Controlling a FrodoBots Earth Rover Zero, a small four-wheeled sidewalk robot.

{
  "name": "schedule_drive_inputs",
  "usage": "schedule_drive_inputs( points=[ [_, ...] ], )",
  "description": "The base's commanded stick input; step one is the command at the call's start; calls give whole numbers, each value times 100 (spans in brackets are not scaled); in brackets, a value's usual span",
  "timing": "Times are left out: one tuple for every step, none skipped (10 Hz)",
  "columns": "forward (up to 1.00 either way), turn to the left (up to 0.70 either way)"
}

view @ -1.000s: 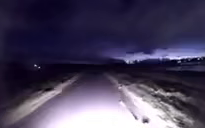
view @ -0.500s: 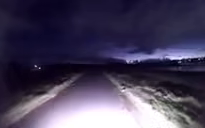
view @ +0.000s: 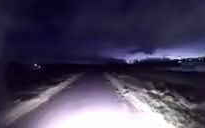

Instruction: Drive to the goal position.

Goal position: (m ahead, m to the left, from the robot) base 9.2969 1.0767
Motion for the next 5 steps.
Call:
schedule_drive_inputs(
  points=[
    [70, 25],
    [70, 32],
    [70, 0],
    [70, 0],
    [70, 0]
  ],
)
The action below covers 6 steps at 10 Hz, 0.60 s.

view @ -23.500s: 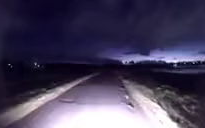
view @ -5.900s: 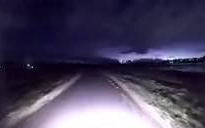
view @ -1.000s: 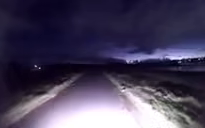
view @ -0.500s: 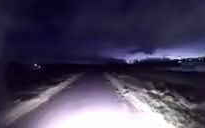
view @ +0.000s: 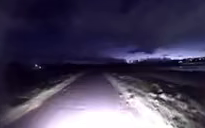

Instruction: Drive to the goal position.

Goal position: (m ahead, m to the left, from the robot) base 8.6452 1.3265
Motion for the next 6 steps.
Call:
schedule_drive_inputs(
  points=[
    [70, 0],
    [70, 0],
    [70, 0],
    [70, 0],
    [70, 0],
    [70, 0]
  ],
)
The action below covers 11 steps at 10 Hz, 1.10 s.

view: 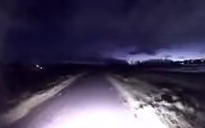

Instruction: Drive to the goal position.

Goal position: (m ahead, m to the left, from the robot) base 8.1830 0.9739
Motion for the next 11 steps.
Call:
schedule_drive_inputs(
  points=[
    [70, 0],
    [70, 0],
    [70, 0],
    [70, 0],
    [70, 4],
    [70, 18],
    [70, 28],
    [70, 14],
    [70, 0],
    [70, 0],
    [70, 0]
  ],
)
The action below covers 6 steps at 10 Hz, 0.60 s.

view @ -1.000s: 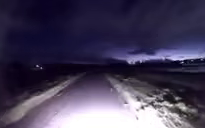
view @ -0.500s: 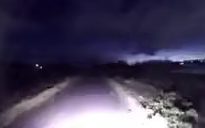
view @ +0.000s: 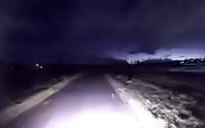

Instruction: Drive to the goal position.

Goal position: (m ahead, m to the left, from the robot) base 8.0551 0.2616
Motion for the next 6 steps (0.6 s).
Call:
schedule_drive_inputs(
  points=[
    [70, 0],
    [70, 0],
    [70, 0],
    [70, 0],
    [70, 0],
    [70, 0]
  ],
)
